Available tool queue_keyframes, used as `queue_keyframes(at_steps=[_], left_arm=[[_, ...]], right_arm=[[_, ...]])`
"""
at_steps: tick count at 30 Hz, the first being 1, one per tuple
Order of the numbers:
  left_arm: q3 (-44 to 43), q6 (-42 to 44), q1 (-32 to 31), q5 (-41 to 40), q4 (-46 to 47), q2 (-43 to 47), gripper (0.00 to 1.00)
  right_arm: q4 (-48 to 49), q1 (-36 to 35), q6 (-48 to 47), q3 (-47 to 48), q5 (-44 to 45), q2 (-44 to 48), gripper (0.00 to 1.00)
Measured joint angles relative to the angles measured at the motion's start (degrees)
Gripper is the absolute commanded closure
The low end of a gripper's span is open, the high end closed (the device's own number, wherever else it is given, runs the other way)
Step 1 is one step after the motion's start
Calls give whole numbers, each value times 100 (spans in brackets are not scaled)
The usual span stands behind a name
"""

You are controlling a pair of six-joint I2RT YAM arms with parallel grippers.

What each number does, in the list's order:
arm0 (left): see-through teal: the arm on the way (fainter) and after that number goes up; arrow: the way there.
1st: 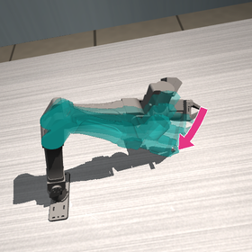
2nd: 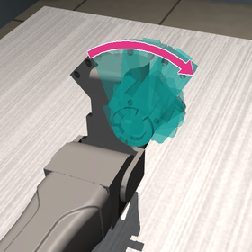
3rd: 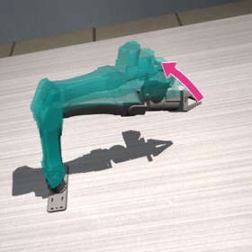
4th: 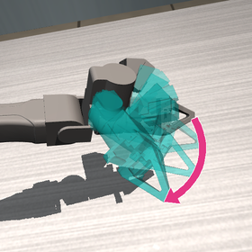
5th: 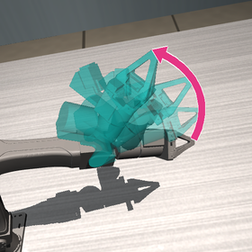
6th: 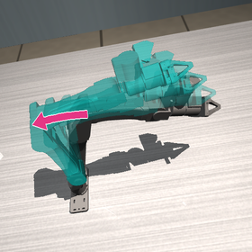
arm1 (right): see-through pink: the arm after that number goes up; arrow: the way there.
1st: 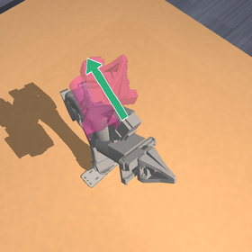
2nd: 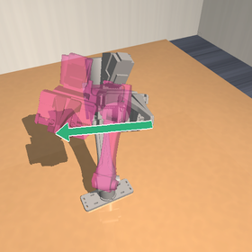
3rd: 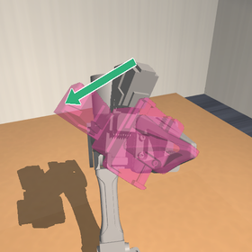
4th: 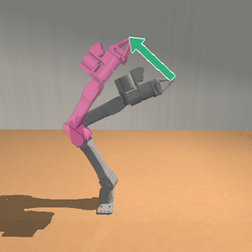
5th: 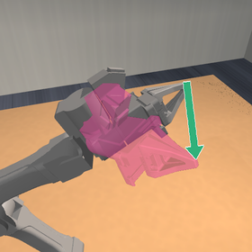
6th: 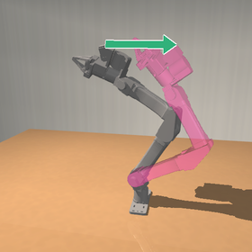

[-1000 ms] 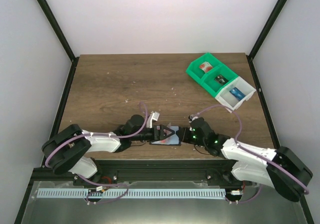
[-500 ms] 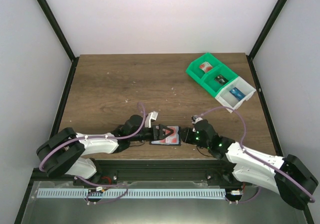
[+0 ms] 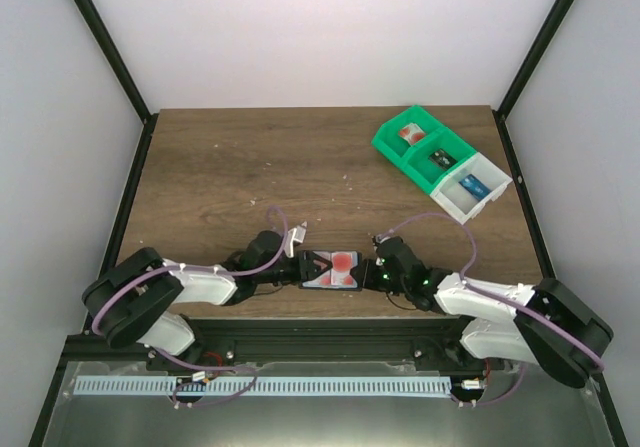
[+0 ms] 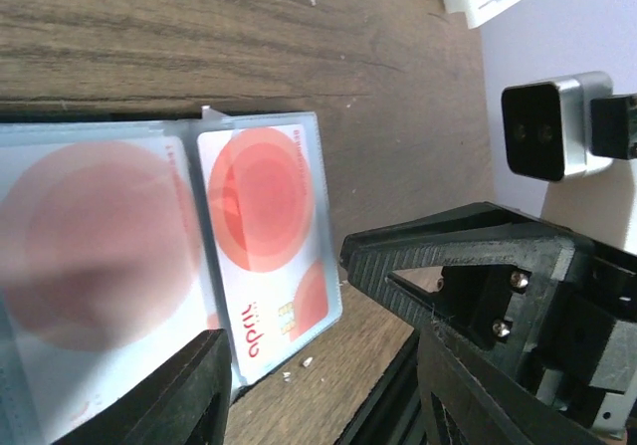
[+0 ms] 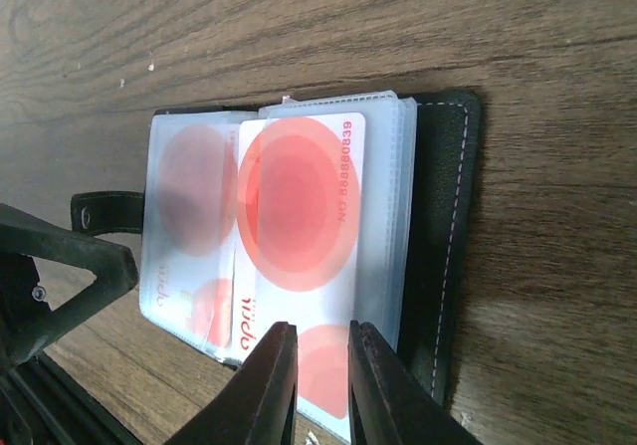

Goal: Take the credit cards out of the card holder

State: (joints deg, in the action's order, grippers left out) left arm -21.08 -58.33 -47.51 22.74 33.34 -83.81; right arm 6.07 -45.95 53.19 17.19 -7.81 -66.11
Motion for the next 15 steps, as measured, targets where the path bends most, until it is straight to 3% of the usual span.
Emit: queue_keyframes(at_steps=[15], left_arm=[[-131,57,17,122,262,-627,46]], right_arm=[[260,0,-20,74,-31,-573,84]])
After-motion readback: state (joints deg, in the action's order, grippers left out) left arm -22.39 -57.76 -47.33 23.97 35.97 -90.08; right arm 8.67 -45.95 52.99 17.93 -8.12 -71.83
